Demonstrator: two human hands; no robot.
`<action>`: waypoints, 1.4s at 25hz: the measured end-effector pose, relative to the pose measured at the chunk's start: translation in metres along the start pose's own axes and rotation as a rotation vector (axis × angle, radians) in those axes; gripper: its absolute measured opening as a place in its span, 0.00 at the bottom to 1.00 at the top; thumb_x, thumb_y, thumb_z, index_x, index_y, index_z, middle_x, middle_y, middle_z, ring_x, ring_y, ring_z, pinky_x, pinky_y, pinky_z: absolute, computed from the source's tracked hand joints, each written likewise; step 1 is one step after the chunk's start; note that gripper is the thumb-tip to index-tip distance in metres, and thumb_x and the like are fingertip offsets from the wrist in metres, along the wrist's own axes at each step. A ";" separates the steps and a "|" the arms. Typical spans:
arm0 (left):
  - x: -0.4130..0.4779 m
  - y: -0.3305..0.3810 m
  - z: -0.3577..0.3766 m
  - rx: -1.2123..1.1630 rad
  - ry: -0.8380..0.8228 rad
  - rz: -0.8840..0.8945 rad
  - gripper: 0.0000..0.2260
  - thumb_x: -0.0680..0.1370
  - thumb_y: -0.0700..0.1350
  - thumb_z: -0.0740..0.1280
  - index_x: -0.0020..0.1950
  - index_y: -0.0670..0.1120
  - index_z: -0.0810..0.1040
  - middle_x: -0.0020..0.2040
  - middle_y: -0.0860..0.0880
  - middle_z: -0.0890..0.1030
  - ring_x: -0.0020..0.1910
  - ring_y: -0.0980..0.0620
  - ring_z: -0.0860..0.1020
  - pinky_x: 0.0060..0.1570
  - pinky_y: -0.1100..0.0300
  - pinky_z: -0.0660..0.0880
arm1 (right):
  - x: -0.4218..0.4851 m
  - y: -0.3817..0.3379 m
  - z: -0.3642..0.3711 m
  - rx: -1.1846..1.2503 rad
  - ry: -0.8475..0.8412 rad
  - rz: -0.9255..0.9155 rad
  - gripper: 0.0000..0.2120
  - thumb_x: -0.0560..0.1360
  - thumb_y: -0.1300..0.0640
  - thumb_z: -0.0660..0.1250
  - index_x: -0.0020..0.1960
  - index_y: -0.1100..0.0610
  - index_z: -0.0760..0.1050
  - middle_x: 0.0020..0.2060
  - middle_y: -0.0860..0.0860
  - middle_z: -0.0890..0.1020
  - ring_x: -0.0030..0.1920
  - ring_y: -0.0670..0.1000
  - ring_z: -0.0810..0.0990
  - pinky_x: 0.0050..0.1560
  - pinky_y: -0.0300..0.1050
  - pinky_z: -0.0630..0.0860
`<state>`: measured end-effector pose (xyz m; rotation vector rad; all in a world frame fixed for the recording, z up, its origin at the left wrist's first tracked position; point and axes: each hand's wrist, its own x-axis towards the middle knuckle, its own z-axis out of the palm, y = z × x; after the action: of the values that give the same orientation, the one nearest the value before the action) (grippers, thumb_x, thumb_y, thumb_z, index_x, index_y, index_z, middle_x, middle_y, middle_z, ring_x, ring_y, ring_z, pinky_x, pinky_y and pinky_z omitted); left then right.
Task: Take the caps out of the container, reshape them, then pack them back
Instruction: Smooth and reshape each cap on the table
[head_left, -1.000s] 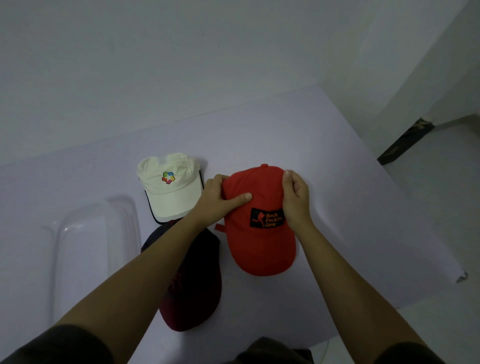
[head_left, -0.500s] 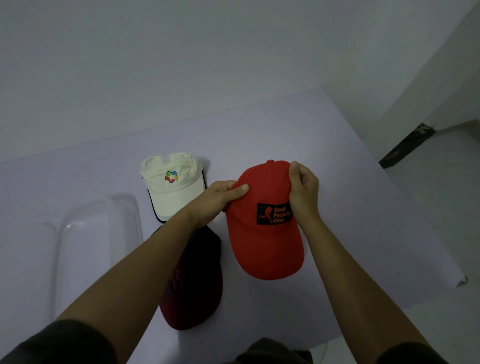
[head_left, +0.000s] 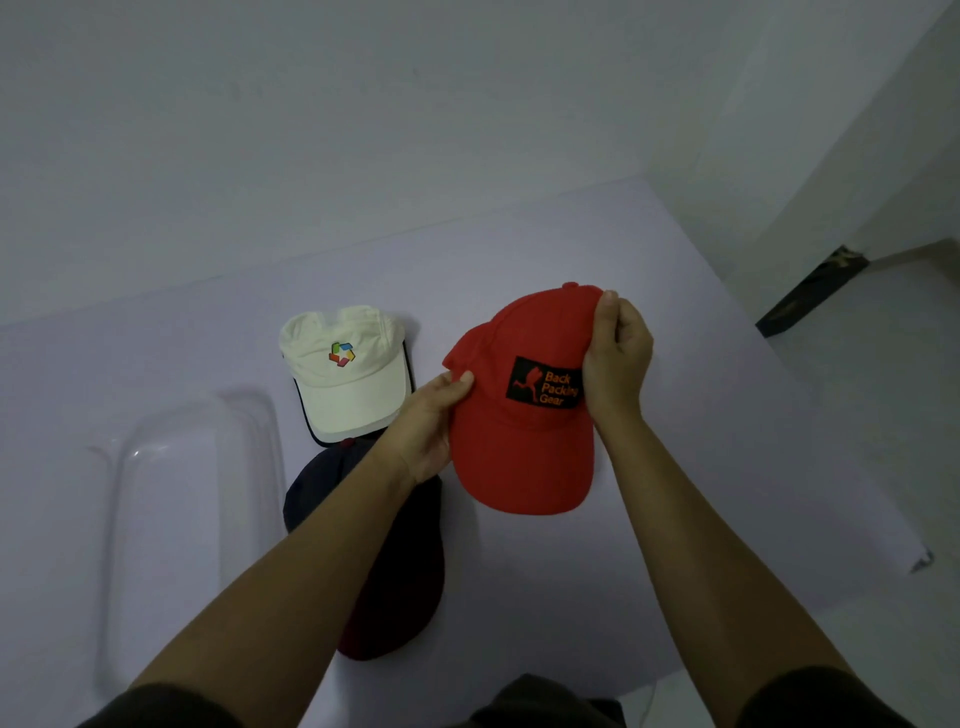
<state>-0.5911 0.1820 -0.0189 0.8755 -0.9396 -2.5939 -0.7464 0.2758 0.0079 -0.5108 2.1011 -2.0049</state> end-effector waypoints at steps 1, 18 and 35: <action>0.001 -0.002 0.003 0.006 0.035 0.046 0.13 0.76 0.42 0.64 0.60 0.43 0.77 0.52 0.46 0.84 0.51 0.50 0.82 0.51 0.58 0.80 | 0.001 -0.001 0.001 0.015 -0.024 0.016 0.18 0.81 0.50 0.55 0.32 0.50 0.65 0.29 0.45 0.68 0.30 0.39 0.66 0.34 0.32 0.66; 0.005 0.007 0.010 -0.013 0.120 0.209 0.09 0.79 0.41 0.60 0.54 0.46 0.79 0.47 0.49 0.85 0.47 0.51 0.83 0.44 0.58 0.80 | -0.007 0.029 -0.023 0.461 -0.464 0.611 0.34 0.66 0.53 0.69 0.70 0.52 0.62 0.54 0.52 0.80 0.53 0.52 0.80 0.50 0.52 0.79; 0.009 0.005 0.015 0.040 0.207 -0.017 0.22 0.78 0.61 0.55 0.61 0.50 0.78 0.59 0.45 0.81 0.56 0.47 0.80 0.56 0.48 0.76 | -0.020 0.038 -0.019 0.449 -0.593 0.837 0.31 0.74 0.32 0.48 0.68 0.48 0.71 0.62 0.53 0.79 0.62 0.54 0.78 0.61 0.55 0.75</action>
<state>-0.6067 0.1820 -0.0105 1.1416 -0.9318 -2.4466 -0.7395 0.3021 -0.0303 -0.0803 1.1614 -1.4874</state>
